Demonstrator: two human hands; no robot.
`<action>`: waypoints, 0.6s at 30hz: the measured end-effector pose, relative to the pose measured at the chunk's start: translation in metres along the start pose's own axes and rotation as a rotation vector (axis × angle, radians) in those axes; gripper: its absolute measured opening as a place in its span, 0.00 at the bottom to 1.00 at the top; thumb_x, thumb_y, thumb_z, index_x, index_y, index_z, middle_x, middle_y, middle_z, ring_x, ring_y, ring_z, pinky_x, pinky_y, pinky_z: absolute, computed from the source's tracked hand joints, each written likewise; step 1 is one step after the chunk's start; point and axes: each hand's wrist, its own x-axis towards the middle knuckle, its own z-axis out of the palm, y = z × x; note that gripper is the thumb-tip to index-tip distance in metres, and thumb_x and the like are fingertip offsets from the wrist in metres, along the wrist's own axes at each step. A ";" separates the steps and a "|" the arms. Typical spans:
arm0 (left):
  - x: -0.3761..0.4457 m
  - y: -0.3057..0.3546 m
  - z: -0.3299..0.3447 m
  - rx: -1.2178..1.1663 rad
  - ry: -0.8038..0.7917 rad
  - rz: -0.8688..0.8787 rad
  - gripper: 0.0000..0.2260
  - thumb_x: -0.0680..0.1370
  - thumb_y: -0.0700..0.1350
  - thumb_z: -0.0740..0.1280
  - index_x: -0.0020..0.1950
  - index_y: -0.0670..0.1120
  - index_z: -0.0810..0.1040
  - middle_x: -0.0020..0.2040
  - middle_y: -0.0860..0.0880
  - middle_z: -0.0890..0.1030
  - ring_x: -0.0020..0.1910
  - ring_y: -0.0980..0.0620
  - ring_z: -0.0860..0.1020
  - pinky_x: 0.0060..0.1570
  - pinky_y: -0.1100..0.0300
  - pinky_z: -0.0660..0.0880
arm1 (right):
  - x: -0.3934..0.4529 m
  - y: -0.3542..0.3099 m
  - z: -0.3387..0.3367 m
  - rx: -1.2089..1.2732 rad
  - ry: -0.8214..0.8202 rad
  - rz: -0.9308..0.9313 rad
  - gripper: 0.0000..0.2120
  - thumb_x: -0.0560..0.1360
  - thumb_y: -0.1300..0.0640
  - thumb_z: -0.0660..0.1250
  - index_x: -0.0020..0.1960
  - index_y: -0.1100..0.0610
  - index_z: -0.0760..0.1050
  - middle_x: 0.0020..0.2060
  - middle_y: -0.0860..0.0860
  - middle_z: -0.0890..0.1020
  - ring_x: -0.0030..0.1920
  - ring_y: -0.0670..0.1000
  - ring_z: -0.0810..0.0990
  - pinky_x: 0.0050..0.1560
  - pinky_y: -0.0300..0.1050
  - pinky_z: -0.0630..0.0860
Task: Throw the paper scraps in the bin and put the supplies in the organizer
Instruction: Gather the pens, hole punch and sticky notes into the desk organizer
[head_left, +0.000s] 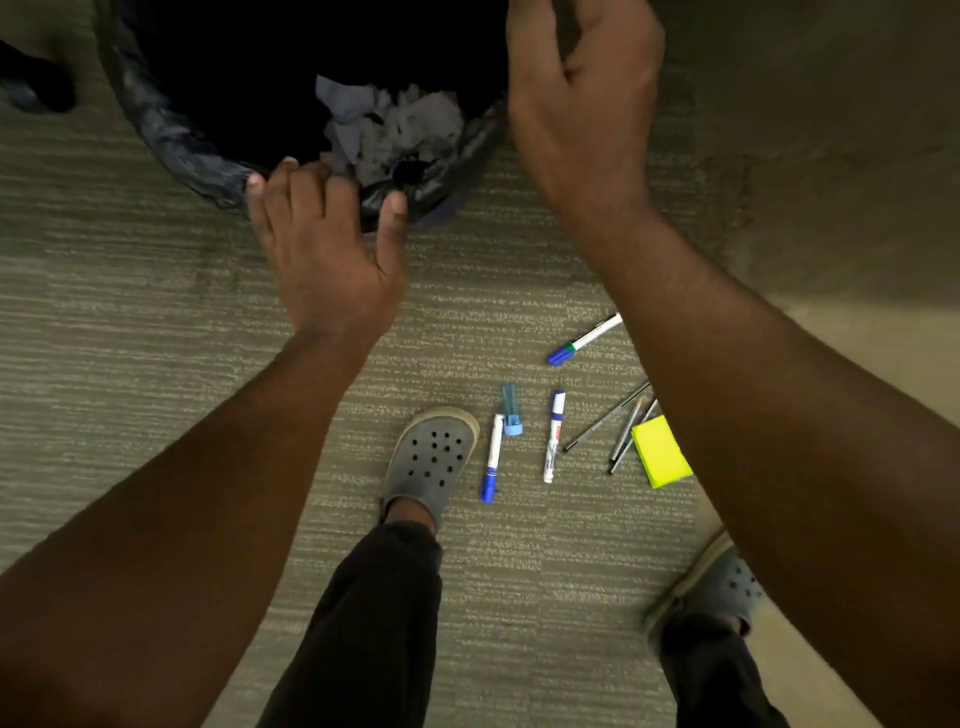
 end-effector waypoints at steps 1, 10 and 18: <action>0.000 -0.001 0.000 0.006 -0.005 0.000 0.25 0.82 0.60 0.50 0.53 0.40 0.75 0.59 0.40 0.77 0.67 0.40 0.71 0.74 0.44 0.55 | -0.008 0.002 -0.012 -0.027 0.017 0.013 0.15 0.76 0.66 0.62 0.35 0.51 0.65 0.29 0.42 0.66 0.31 0.42 0.65 0.35 0.41 0.63; -0.012 0.027 -0.019 -0.114 0.014 0.079 0.24 0.82 0.57 0.55 0.70 0.42 0.69 0.76 0.40 0.64 0.76 0.41 0.60 0.76 0.45 0.51 | -0.136 0.056 -0.134 -0.256 0.063 0.316 0.06 0.78 0.60 0.61 0.49 0.59 0.76 0.44 0.52 0.79 0.47 0.51 0.78 0.50 0.51 0.76; -0.129 0.102 -0.013 -0.424 -0.442 -0.093 0.11 0.77 0.43 0.63 0.57 0.41 0.77 0.53 0.42 0.80 0.52 0.43 0.79 0.53 0.49 0.76 | -0.252 0.116 -0.200 -0.406 -0.025 0.742 0.07 0.78 0.54 0.61 0.48 0.55 0.75 0.42 0.51 0.80 0.43 0.54 0.79 0.41 0.48 0.75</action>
